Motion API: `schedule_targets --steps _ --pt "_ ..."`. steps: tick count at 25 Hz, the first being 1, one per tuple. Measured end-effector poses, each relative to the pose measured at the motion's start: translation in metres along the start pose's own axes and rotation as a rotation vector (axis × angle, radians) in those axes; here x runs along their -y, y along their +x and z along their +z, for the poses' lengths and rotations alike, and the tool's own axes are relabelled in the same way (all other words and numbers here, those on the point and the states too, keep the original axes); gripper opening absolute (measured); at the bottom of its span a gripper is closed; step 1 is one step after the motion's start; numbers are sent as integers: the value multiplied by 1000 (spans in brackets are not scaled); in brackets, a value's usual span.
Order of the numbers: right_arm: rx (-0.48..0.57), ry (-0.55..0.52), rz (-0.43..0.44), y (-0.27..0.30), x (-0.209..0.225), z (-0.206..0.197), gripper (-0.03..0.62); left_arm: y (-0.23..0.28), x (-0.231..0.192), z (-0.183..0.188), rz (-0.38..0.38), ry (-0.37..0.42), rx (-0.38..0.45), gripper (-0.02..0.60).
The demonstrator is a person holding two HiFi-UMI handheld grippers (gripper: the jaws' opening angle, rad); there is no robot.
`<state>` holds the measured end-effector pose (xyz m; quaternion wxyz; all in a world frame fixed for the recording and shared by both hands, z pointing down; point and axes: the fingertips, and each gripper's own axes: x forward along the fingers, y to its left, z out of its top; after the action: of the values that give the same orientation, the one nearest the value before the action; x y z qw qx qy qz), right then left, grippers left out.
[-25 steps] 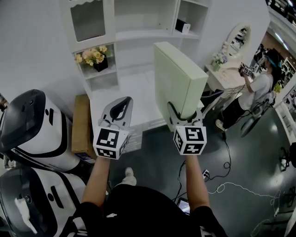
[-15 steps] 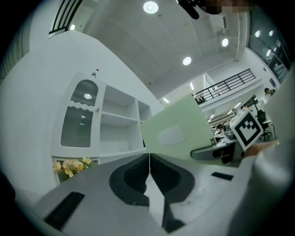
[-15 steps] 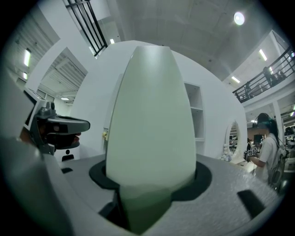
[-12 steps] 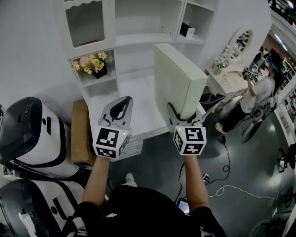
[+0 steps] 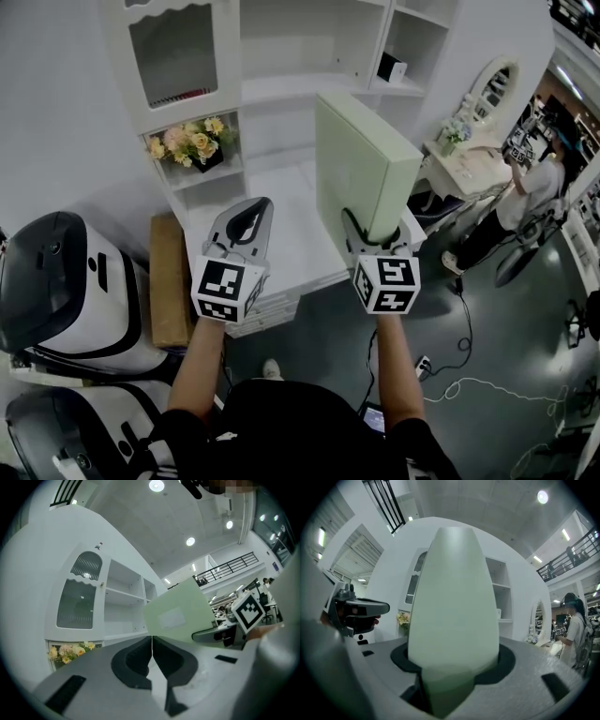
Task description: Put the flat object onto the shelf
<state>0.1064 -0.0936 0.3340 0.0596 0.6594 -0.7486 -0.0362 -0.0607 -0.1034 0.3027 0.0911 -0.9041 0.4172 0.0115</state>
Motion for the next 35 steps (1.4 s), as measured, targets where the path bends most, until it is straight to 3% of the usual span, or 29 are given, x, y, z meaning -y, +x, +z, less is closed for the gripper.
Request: schedule_targets --steps 16,35 --pt "-11 9 -27 68 -32 -3 275 23 -66 -30 -32 1 -21 6" --pt "-24 7 -28 97 -18 -9 275 49 -70 -39 -44 5 -22 6"
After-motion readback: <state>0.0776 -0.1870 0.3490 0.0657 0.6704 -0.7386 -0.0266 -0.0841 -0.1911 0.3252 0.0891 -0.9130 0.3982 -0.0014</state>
